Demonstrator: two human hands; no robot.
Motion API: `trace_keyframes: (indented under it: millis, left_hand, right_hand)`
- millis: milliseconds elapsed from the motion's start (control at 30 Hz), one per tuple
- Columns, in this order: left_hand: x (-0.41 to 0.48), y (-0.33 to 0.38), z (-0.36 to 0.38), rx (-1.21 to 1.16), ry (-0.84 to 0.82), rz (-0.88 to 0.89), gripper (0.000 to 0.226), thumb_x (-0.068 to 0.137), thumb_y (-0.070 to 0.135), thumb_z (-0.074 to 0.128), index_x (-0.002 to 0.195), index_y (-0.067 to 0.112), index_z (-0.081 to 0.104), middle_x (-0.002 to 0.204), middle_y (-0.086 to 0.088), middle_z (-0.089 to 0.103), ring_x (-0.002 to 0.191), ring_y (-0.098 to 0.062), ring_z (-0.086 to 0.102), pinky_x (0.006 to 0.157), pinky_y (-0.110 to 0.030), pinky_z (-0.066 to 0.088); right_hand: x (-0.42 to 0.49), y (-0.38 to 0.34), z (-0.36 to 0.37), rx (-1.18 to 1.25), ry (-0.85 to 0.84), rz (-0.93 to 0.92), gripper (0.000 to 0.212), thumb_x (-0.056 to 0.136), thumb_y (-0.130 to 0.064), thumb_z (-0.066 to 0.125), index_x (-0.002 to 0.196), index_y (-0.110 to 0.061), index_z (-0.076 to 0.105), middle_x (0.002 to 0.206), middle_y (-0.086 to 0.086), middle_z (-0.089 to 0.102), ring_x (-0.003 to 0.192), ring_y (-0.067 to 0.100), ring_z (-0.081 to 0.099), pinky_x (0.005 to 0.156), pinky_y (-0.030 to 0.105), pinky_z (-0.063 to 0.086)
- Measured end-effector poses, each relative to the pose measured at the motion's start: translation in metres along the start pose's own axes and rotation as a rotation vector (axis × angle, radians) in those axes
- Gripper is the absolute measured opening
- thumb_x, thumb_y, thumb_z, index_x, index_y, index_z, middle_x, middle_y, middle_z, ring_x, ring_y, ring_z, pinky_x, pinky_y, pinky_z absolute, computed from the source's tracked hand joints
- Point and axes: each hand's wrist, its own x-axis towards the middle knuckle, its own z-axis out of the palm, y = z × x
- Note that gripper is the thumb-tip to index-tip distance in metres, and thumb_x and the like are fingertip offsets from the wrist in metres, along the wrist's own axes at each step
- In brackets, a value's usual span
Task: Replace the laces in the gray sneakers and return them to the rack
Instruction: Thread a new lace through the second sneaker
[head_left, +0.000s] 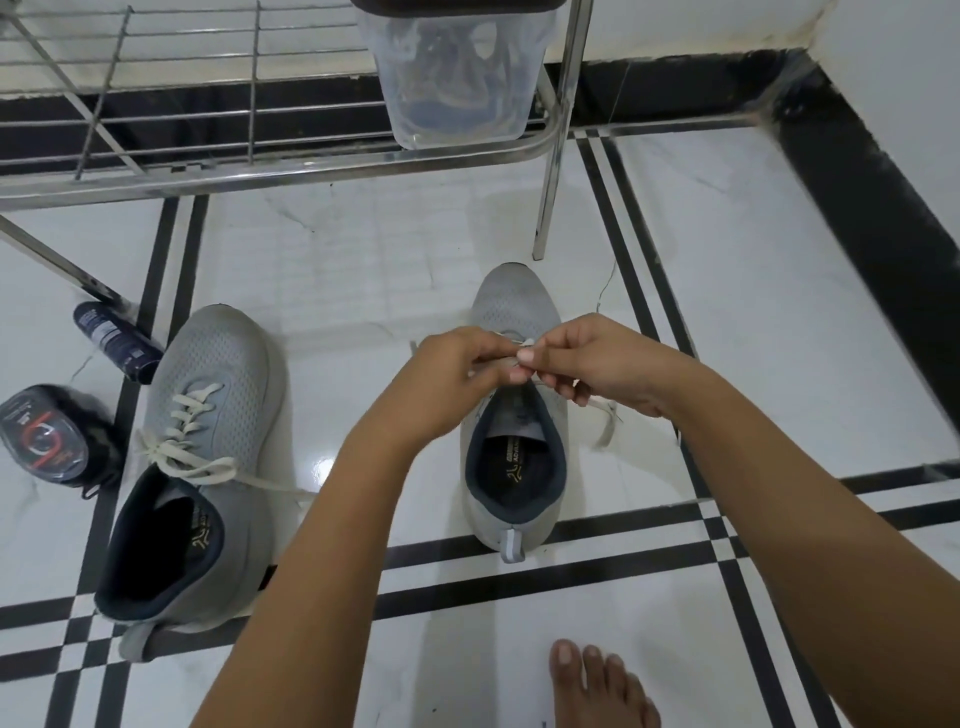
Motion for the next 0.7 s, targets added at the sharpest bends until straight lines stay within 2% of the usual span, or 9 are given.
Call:
trace_keyframes:
  millis: [100,200,267,333,400,500,700]
  left_hand:
    - [-0.002,-0.006,0.004,-0.067,0.146,-0.055,0.014,0.085,0.018,0.066,0.097,0.016,0.073,0.082,0.015,0.058,0.073,0.007,0.053,0.067,0.001,0.037]
    - [-0.007,-0.01,0.01,-0.041,0.199,-0.108,0.012,0.083,0.021,0.068,0.092,0.015,0.074,0.086,0.007,0.058,0.077,0.0,0.053,0.066,-0.006,0.039]
    - [-0.009,-0.008,0.019,0.009,0.182,-0.111,0.013,0.082,0.019,0.069,0.092,0.012,0.074,0.09,0.001,0.054,0.083,-0.009,0.053,0.065,-0.006,0.036]
    - [-0.011,-0.005,0.03,0.081,0.161,-0.086,0.015,0.083,0.017,0.067,0.094,0.009,0.073,0.092,0.0,0.047,0.083,-0.011,0.049,0.065,-0.007,0.033]
    - [-0.012,-0.002,0.04,0.135,0.164,-0.056,0.017,0.085,0.016,0.065,0.097,0.007,0.073,0.092,0.0,0.041,0.082,-0.011,0.046,0.068,-0.013,0.034]
    - [-0.011,0.0,0.051,0.136,0.189,-0.081,0.018,0.087,0.016,0.061,0.098,0.007,0.072,0.093,0.0,0.04,0.083,-0.013,0.048,0.072,-0.022,0.04]
    - [-0.008,0.0,0.057,0.091,0.242,-0.094,0.016,0.087,0.016,0.062,0.094,0.006,0.072,0.09,0.0,0.042,0.087,-0.02,0.054,0.078,-0.033,0.046]
  right_hand:
    - [-0.004,0.002,-0.001,0.042,0.014,0.026,0.029,0.089,-0.032,0.06,0.087,-0.004,0.069,0.06,-0.002,0.052,0.051,0.01,0.043,0.048,0.021,0.035]
    - [-0.006,0.009,0.003,-0.183,0.075,0.06,0.032,0.081,-0.035,0.07,0.093,-0.006,0.064,0.07,0.001,0.054,0.06,0.014,0.048,0.051,0.026,0.04]
    - [-0.006,0.015,0.007,-0.268,0.08,0.087,0.029,0.079,-0.029,0.074,0.095,-0.008,0.061,0.074,0.002,0.056,0.065,0.015,0.053,0.052,0.026,0.046]
    - [-0.004,0.019,0.008,-0.188,0.098,0.1,0.019,0.081,-0.017,0.071,0.092,-0.004,0.062,0.074,0.008,0.059,0.064,0.016,0.056,0.056,0.026,0.05]
    - [-0.005,0.022,0.005,-0.082,0.114,0.118,0.008,0.085,-0.008,0.066,0.088,-0.001,0.064,0.073,0.012,0.061,0.061,0.016,0.058,0.059,0.024,0.054]
    - [-0.006,0.026,0.001,0.017,0.116,0.132,0.01,0.087,-0.002,0.062,0.093,0.004,0.065,0.072,0.011,0.062,0.056,0.013,0.059,0.059,0.019,0.056]
    - [-0.007,0.03,-0.001,0.151,0.115,0.142,0.007,0.086,0.0,0.062,0.091,0.004,0.065,0.069,0.01,0.062,0.062,0.016,0.06,0.063,0.021,0.057]
